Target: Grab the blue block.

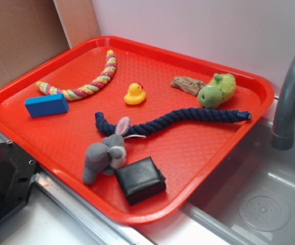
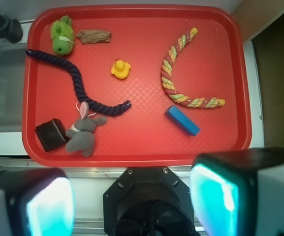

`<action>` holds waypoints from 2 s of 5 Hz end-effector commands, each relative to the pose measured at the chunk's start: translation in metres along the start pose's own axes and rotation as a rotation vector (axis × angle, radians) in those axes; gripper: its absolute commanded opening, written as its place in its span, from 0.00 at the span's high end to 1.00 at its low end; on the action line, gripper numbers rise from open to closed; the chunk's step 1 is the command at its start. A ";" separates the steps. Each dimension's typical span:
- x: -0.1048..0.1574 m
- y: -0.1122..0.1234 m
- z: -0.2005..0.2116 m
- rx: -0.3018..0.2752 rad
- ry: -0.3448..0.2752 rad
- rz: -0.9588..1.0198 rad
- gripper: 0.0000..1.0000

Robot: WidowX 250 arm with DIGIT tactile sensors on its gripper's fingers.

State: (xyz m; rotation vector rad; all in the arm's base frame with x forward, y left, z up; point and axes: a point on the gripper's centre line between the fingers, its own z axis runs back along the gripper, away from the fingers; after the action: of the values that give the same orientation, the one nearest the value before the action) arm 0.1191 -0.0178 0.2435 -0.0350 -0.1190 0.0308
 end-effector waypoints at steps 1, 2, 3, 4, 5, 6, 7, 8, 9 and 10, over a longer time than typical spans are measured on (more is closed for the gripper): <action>0.000 0.000 0.000 0.000 0.000 0.000 0.00; 0.002 0.041 -0.049 0.039 0.015 -0.067 0.00; -0.004 0.066 -0.084 0.070 0.009 -0.174 0.00; -0.007 0.076 -0.110 0.007 -0.042 -0.260 0.00; 0.007 0.092 -0.142 0.028 0.013 -0.348 0.00; 0.020 0.101 -0.173 -0.034 0.019 -0.404 0.00; 0.025 0.094 -0.199 -0.039 0.046 -0.455 0.00; 0.013 0.081 -0.223 -0.034 0.121 -0.485 0.00; 0.014 0.081 -0.223 -0.034 0.111 -0.472 1.00; 0.014 0.080 -0.221 -0.025 0.119 -0.469 1.00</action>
State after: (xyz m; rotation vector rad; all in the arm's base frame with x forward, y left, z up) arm 0.1485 0.0556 0.0210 -0.0520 0.0217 -0.4349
